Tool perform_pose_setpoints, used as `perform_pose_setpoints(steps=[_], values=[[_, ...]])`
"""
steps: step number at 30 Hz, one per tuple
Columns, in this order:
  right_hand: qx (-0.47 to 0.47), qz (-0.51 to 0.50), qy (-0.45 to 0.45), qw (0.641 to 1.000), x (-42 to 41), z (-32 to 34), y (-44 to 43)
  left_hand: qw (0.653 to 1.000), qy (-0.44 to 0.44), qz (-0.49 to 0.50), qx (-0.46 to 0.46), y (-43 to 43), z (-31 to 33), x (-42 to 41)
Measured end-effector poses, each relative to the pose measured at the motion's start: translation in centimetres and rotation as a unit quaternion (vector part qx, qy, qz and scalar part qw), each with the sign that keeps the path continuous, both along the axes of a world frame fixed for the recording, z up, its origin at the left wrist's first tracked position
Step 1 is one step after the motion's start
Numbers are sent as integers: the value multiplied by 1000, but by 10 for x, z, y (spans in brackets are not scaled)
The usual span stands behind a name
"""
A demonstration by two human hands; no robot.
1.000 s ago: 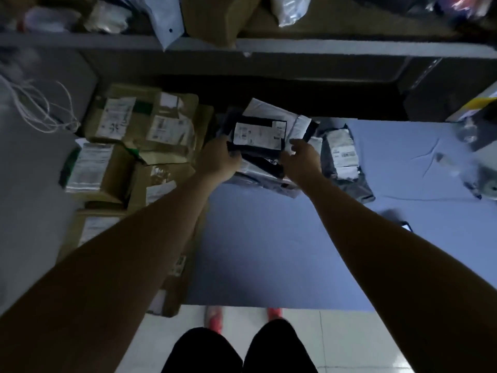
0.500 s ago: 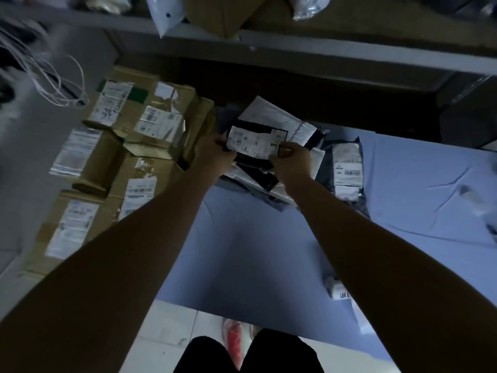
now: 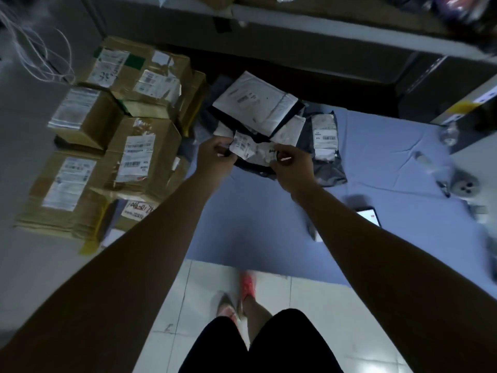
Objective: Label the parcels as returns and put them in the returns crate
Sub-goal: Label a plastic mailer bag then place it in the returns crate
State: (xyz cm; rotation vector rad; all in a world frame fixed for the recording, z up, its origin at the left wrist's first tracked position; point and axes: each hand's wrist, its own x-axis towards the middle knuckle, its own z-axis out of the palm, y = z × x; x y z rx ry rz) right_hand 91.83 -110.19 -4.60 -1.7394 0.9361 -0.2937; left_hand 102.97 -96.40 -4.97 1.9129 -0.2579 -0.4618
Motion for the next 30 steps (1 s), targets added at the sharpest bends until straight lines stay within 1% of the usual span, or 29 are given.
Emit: perform_pose_setpoints(steps=[3, 7, 11, 14, 19, 21, 23, 26, 28, 30], values=[[-32, -14, 21, 999, -42, -4, 16, 1000, -7, -13, -9, 14, -9, -37], [-47, -40, 39, 997, -89, -18, 30, 999, 36, -22, -26, 27, -32, -84], [-108, -45, 75, 990, -127, -39, 35, 997, 73, -24, -5, 30, -56, -122], [-125, -31, 106, 986, -143, -54, 34, 996, 85, -17, 27, 27, -74, -141], [-155, 34, 176, 972, -157, -77, 25, 989, 76, -26, 126, 21, -97, -160], [-181, 72, 185, 963, -163, -81, 20, 983, 63, -32, 170, 22, -103, -165], [-223, 99, 190, 951, -167, -78, 13, 979, 62, -30, 191, 23, -102, -169], [-251, 87, 175, 948, -169, -66, -5, 976, 63, -34, 207, 21, -96, -173], [-247, 63, 169, 952, -171, -60, -21, 974, 78, -39, 208, 15, -91, -173], [-236, 54, 183, 953, -177, -59, -39, 974, 93, -39, 203, 7, -90, -173]])
